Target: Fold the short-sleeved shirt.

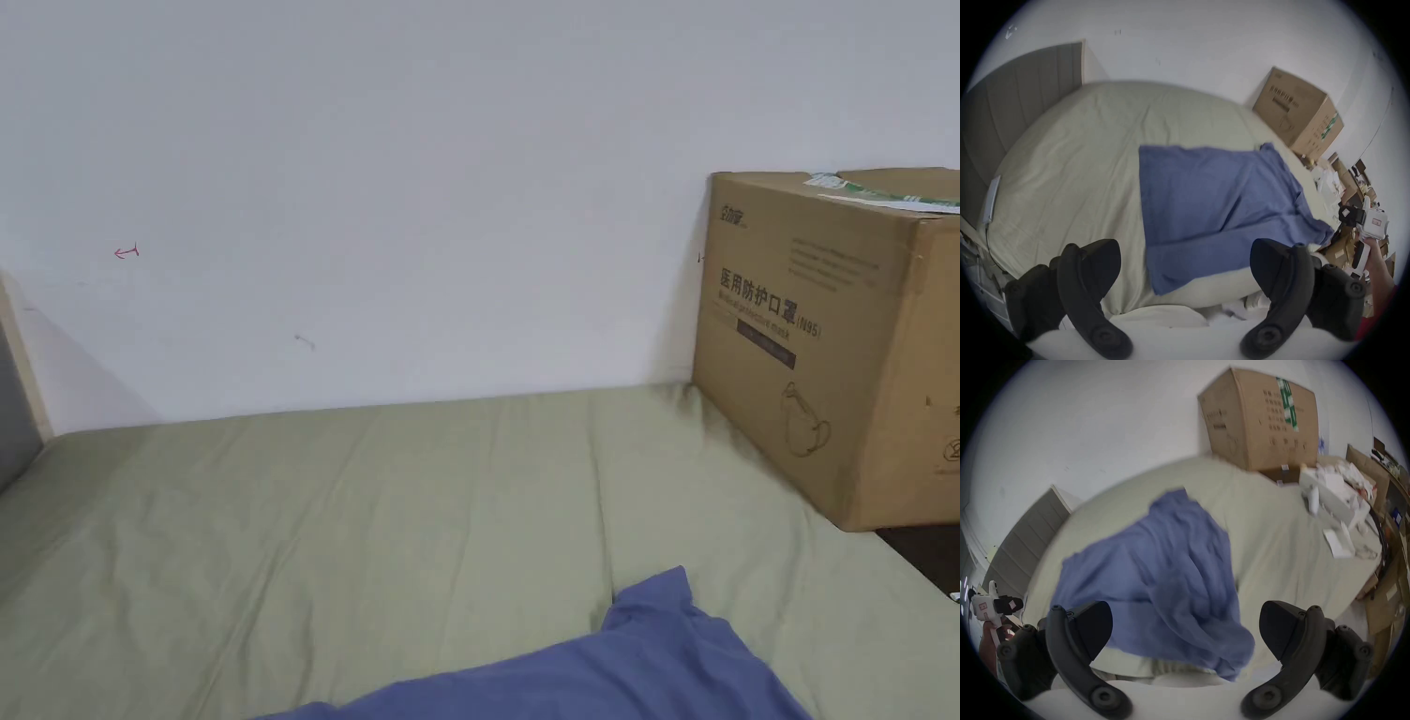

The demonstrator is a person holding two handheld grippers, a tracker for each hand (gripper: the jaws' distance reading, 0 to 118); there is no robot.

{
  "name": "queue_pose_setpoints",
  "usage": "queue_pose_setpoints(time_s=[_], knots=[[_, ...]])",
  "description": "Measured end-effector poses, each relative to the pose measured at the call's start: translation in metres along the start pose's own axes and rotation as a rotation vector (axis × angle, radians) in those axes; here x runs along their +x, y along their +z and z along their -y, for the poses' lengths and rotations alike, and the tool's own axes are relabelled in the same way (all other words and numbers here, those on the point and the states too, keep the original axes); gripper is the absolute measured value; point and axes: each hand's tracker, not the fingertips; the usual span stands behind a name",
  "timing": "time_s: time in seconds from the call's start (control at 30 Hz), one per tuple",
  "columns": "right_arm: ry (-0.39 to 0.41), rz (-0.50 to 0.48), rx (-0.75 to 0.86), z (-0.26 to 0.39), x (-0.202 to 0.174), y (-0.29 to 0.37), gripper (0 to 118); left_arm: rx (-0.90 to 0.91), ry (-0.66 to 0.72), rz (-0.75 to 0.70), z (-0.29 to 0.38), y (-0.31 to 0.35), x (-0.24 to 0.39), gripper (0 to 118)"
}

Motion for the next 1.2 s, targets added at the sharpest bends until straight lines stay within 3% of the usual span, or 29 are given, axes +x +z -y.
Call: queue_pose_setpoints(time_s=[0.07,0.23,0.27,0.3,0.33,0.37,0.4,0.43,0.47,0.5,0.57,0.67,0.8,0.87,0.93,0.97,1.0,1.03,1.07,1.1,1.2], knots=[[0.061,0.008,0.05,-0.011,-0.021,0.012,118,0.057,0.006,-0.023,-0.003,0.012,0.005,112],[0.075,-0.181,0.272,-0.029,-0.069,0.049,118,0.236,0.028,0.024,-0.007,0.048,0.028,113],[0.076,-0.194,0.302,-0.033,-0.078,0.054,118,0.29,0.018,0.05,-0.007,0.055,0.032,101],[0.082,-0.218,0.331,-0.037,-0.086,0.058,118,0.359,0.011,0.059,-0.005,0.063,0.037,80],[0.09,-0.238,0.354,-0.04,-0.094,0.061,115,0.414,-0.008,0.056,-0.004,0.069,0.039,48],[0.098,-0.251,0.387,-0.043,-0.101,0.063,95,0.443,-0.046,0.047,-0.005,0.07,0.044,8],[0.106,-0.269,0.409,-0.046,-0.107,0.065,95,0.452,-0.076,0.029,-0.006,0.071,0.049,8],[0.119,-0.265,0.445,-0.049,-0.114,0.067,85,0.455,-0.108,-0.004,-0.007,0.07,0.055,2],[0.135,-0.223,0.48,-0.051,-0.12,0.065,54,0.46,-0.119,-0.001,-0.01,0.069,0.057,2],[0.159,-0.193,0.482,-0.053,-0.125,0.062,0,0.449,-0.112,0.016,-0.014,0.068,0.056,2],[0.119,-0.273,0.47,-0.063,-0.125,0.059,0,0.448,-0.085,0.081,-0.026,0.065,0.053,1],[0.128,-0.237,0.451,-0.065,-0.129,0.05,0,0.426,-0.025,0.079,-0.063,0.052,0.027,1],[0.19,-0.238,0.364,-0.066,-0.129,0.034,0,0.025,0.047,0.065,-0.136,-0.024,-0.03,1],[0.217,-0.228,0.335,-0.065,-0.132,0.027,0,-0.063,0.03,0.031,-0.159,-0.069,-0.056,1],[0.237,-0.208,0.315,-0.061,-0.138,0.016,0,-0.116,0.047,0.002,-0.167,-0.115,-0.075,1],[0.242,-0.209,0.294,-0.061,-0.14,0.01,0,-0.11,0.069,-0.021,-0.167,-0.135,-0.081,10],[0.239,-0.21,0.265,-0.06,-0.137,-0.001,0,-0.118,0.072,-0.03,-0.166,-0.156,-0.085,30],[0.233,-0.208,0.243,-0.058,-0.132,-0.011,0,-0.144,0.072,-0.042,-0.167,-0.174,-0.091,63],[0.222,-0.21,0.221,-0.058,-0.133,-0.017,0,-0.193,0.057,-0.057,-0.167,-0.196,-0.095,104],[0.214,-0.215,0.207,-0.059,-0.134,-0.021,0,-0.222,0.048,-0.078,-0.164,-0.213,-0.096,118],[0.231,-0.203,0.177,-0.06,-0.133,-0.036,0,-0.225,-0.03,-0.108,-0.157,-0.249,-0.099,114]])
